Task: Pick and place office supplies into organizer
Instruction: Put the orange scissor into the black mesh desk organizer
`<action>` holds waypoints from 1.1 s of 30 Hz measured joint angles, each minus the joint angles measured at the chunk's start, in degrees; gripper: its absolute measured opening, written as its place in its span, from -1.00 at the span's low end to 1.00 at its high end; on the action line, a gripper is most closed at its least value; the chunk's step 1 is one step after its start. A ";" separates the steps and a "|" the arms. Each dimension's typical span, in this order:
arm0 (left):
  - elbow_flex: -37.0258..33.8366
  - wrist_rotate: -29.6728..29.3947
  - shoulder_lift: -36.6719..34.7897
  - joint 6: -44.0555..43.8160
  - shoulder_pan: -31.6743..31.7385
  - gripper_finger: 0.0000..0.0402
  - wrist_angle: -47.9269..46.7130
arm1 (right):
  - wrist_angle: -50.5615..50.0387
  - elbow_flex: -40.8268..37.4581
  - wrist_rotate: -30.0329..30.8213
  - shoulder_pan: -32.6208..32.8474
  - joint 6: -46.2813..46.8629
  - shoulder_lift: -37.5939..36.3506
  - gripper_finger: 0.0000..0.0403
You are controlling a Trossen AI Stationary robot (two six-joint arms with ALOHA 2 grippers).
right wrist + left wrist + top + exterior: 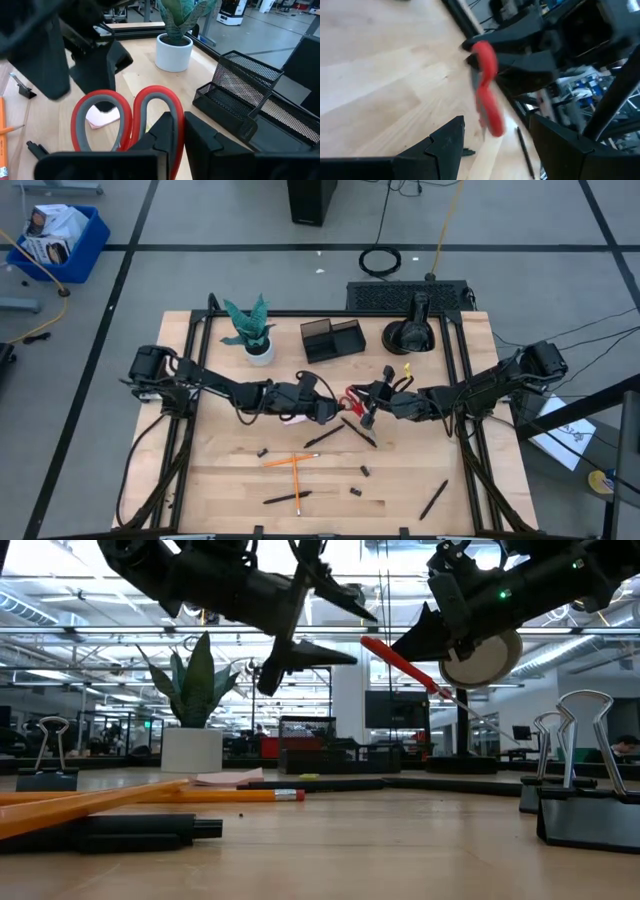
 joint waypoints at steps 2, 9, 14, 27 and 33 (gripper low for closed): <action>0.40 0.12 0.24 0.56 0.31 0.14 0.43 | 0.42 0.00 -0.04 0.00 0.01 0.00 -0.86; 0.21 2.00 1.90 -0.72 1.71 0.14 -0.16 | 0.79 -0.02 -0.09 0.00 0.02 0.02 -0.87; 1.83 4.18 2.93 -0.21 2.29 0.14 -0.16 | 0.83 -0.02 -0.24 0.07 0.31 0.02 -0.86; 4.92 6.59 3.34 1.15 2.25 0.14 -2.01 | 0.94 -0.07 -1.40 0.13 0.70 0.07 -0.87; 4.98 7.29 3.35 1.47 2.12 -0.16 -4.36 | 1.04 -0.07 -1.38 0.13 0.75 0.07 -0.87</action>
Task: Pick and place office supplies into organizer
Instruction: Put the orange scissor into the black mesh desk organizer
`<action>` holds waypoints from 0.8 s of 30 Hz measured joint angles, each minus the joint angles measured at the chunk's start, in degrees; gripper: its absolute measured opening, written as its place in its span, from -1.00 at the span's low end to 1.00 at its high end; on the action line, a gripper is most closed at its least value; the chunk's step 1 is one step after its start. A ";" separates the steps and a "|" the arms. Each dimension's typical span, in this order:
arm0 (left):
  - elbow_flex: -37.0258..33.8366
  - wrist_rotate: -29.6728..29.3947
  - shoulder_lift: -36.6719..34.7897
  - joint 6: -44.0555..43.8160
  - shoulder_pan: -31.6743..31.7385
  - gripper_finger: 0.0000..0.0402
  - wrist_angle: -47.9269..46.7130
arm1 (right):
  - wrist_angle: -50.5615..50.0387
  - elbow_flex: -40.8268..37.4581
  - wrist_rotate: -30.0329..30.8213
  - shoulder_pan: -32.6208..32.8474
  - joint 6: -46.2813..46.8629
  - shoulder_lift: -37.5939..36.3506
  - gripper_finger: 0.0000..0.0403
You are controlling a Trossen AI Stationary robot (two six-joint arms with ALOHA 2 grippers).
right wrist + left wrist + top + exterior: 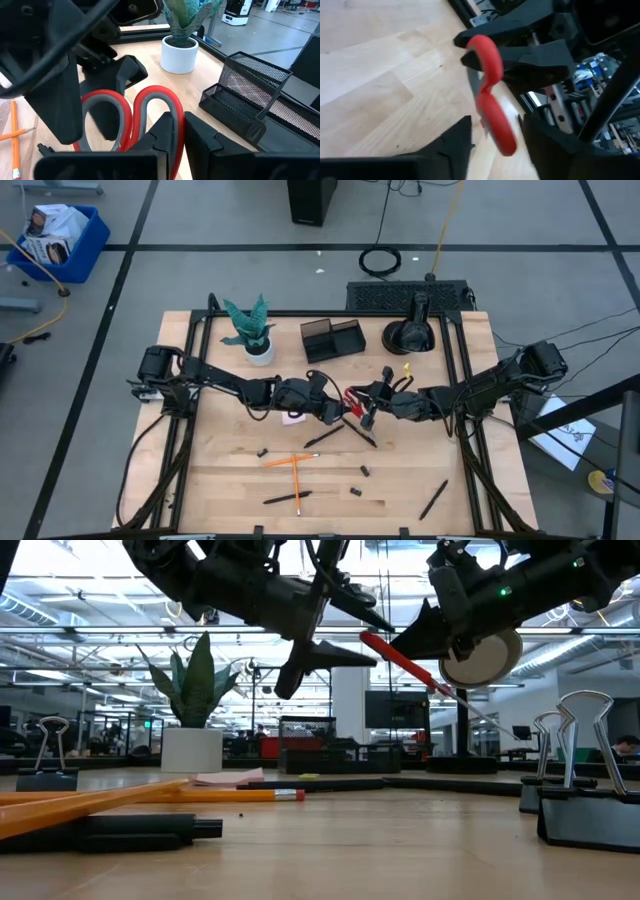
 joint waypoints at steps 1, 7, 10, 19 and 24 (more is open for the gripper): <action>0.00 0.21 -0.02 0.11 0.02 -0.25 0.27 | -0.01 0.00 0.00 0.00 0.21 0.00 -0.87; 0.00 1.01 -0.02 1.22 0.02 -0.74 0.19 | 0.02 0.00 -0.06 0.00 0.51 0.00 -0.87; -0.17 1.47 -0.02 4.60 0.17 -0.90 -0.35 | -0.31 -0.02 -0.16 0.00 0.60 -0.02 -0.83; -0.07 4.17 -0.12 9.43 0.39 -0.80 -3.75 | 0.71 0.00 -3.43 0.35 -2.00 -0.48 -0.59; -0.04 2.42 -1.25 12.49 -0.28 -0.90 -4.68 | 0.84 -0.02 -3.27 2.02 -6.68 -3.47 -0.49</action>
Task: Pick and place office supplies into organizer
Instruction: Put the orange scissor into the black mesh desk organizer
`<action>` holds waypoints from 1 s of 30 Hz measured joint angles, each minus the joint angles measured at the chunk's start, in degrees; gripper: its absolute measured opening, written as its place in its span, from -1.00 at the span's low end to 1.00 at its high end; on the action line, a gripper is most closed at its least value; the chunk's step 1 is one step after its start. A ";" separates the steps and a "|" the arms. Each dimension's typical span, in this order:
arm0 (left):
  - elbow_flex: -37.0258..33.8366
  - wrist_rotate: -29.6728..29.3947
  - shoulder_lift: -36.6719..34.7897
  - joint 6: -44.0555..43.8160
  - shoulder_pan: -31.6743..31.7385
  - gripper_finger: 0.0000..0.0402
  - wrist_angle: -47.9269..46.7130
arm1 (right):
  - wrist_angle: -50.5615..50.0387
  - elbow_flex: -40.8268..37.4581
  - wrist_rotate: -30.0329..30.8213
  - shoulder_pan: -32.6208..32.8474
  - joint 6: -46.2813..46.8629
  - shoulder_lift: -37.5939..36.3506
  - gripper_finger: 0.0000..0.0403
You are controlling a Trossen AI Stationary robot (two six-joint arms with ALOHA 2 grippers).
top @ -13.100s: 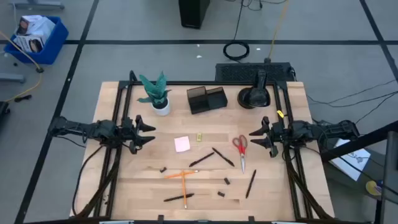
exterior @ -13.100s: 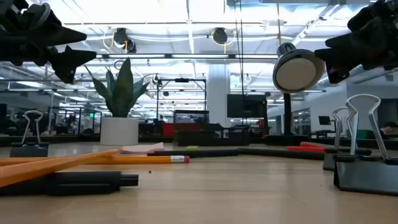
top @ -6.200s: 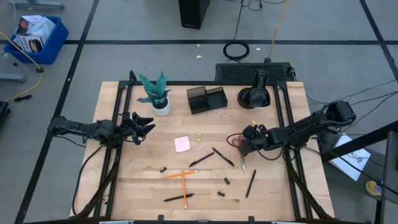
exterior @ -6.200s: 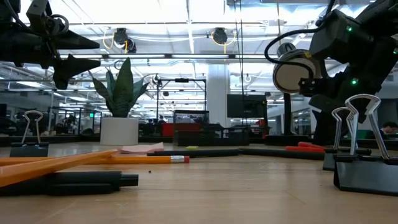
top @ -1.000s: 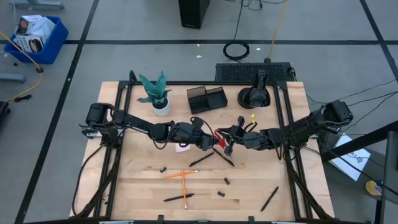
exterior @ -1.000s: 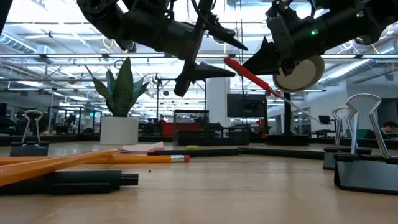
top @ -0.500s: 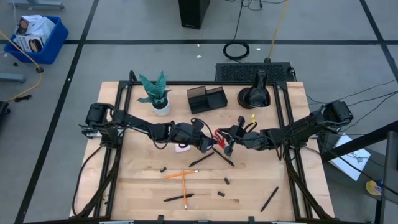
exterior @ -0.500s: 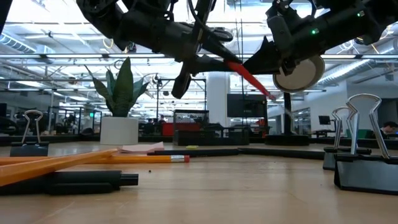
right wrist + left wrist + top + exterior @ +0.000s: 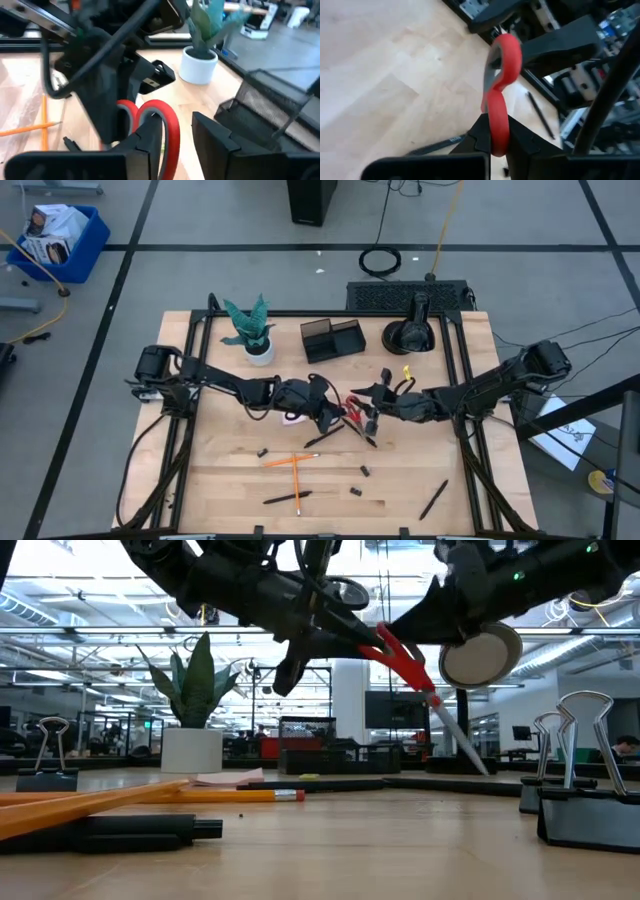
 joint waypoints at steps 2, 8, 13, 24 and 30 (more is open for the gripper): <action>-0.07 -1.57 -1.23 3.09 -0.05 -0.92 -0.37 | 0.09 -0.02 0.67 1.16 -1.53 -1.87 -0.47; -0.28 -7.49 -6.04 7.46 -0.59 -0.88 -5.30 | -1.41 -0.09 6.86 6.62 -4.80 -8.07 -0.48; -0.28 -14.88 -9.80 8.47 -0.96 -0.82 -11.89 | -7.59 -0.15 14.93 12.10 -5.21 -14.05 -0.51; -0.26 -21.02 -19.65 14.66 3.80 -0.85 -18.16 | -8.59 -0.15 18.53 16.69 -4.64 -17.01 -0.51; -0.28 -22.38 -22.43 15.47 10.78 -0.84 -21.08 | -8.75 -0.15 18.53 16.65 -4.54 -16.90 -0.50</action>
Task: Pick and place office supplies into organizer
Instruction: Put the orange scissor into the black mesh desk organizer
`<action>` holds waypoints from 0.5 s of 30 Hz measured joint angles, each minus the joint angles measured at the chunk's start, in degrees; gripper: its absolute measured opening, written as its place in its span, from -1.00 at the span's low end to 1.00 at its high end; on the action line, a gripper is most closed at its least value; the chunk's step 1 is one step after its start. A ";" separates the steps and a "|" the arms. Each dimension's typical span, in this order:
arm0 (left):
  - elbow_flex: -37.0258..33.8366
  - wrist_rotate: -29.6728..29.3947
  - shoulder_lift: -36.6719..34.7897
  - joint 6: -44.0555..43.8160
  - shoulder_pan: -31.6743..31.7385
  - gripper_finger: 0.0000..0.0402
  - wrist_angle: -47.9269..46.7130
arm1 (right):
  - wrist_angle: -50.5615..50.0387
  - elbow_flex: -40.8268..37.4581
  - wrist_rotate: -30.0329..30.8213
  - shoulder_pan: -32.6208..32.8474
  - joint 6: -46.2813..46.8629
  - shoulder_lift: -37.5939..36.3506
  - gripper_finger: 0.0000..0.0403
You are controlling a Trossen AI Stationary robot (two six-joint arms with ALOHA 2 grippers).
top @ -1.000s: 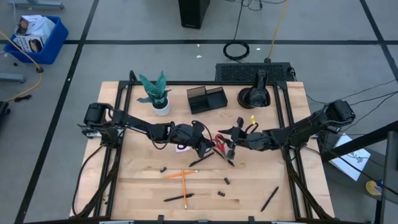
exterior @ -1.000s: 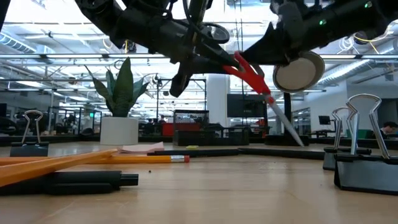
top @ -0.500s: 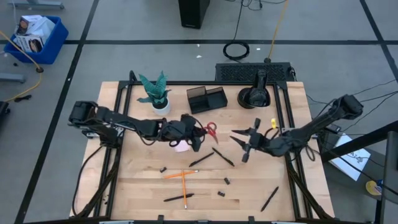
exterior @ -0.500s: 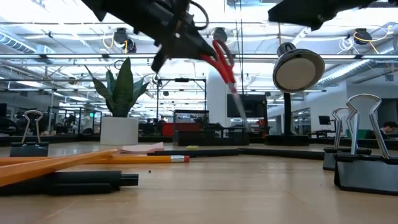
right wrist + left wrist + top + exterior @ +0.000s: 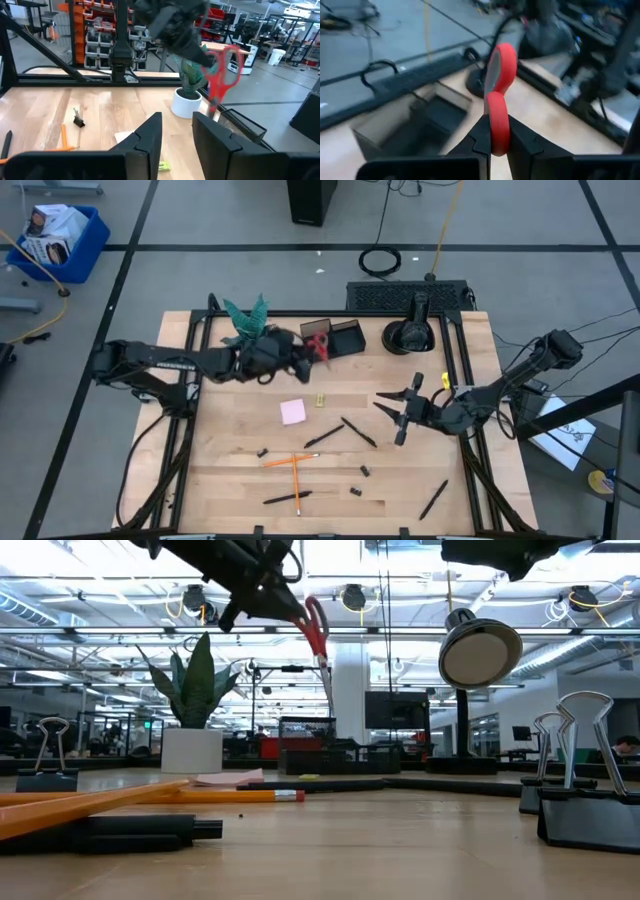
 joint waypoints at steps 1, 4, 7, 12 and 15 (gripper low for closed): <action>0.02 0.01 -0.01 0.35 1.28 -0.87 0.15 | 0.00 0.00 -0.02 0.00 0.00 0.00 -0.50; 0.02 1.21 0.15 0.25 5.12 -0.92 0.12 | 0.32 0.00 0.00 -0.04 0.00 0.00 -0.50; 0.02 3.28 0.15 0.20 8.49 -0.91 2.34 | 0.18 0.00 -0.01 -0.07 0.00 0.00 -0.50; 0.21 4.86 0.13 3.03 12.54 -0.78 6.16 | 0.05 0.00 0.00 -0.07 0.00 0.00 -0.50; 1.14 4.85 0.12 3.99 14.52 -0.81 5.85 | -0.13 0.00 -0.08 -0.07 0.05 0.00 -0.50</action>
